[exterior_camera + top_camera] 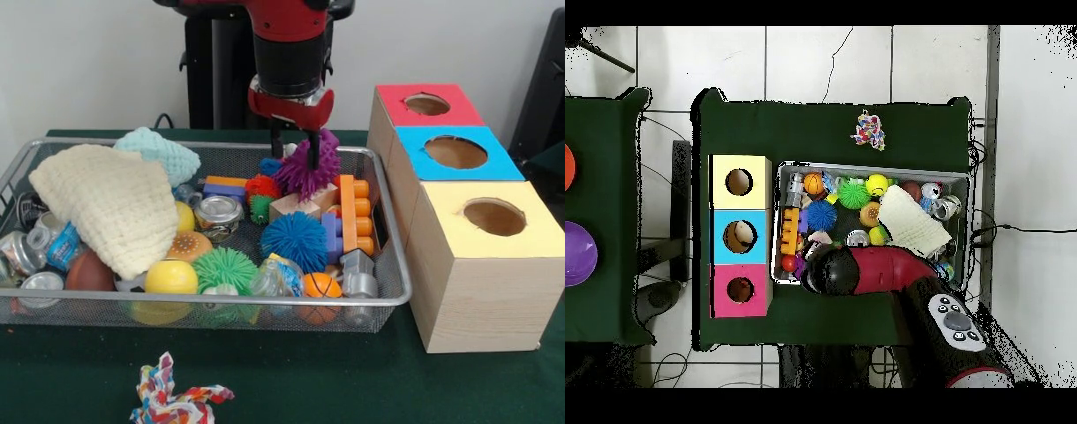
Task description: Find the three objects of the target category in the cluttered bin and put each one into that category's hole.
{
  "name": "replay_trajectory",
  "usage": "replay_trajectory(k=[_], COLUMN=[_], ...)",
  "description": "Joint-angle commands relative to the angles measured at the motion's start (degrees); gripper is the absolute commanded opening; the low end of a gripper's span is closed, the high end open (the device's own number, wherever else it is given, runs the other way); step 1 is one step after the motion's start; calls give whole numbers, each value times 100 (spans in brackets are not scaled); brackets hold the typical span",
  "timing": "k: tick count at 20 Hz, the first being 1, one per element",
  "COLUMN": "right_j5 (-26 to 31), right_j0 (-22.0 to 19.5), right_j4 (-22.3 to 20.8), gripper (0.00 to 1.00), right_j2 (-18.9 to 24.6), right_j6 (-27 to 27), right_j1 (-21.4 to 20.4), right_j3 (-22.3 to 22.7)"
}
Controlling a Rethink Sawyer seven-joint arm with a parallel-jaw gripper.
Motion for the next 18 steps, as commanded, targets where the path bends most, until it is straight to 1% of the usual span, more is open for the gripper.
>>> replay_trajectory(k=[1,5,7,9,11,12,14,15,17,18], right_j5=[-120,-55,-191,-336,-399,-464,-619,-670,-949,-1236], right_j0=[268,470,584,674,728,701,669,695,735,807], right_j4=[521,781,873,1031,1241,1369,1509,1548,1575,1544], gripper=[100,100,100,100,100,100,100,100,100,100], right_j2=[-518,-658,-715,-683,-580,-461,-329,-343,-383,-476], right_j6=[1286,1310,1301,1319,1308,1282,1190,1167,1122,1169], right_j1=[-25,-59,-63,-89,-101,-61,38,72,189,282], right_j3=[458,626,731,876,974,1010,1013,989,887,801])
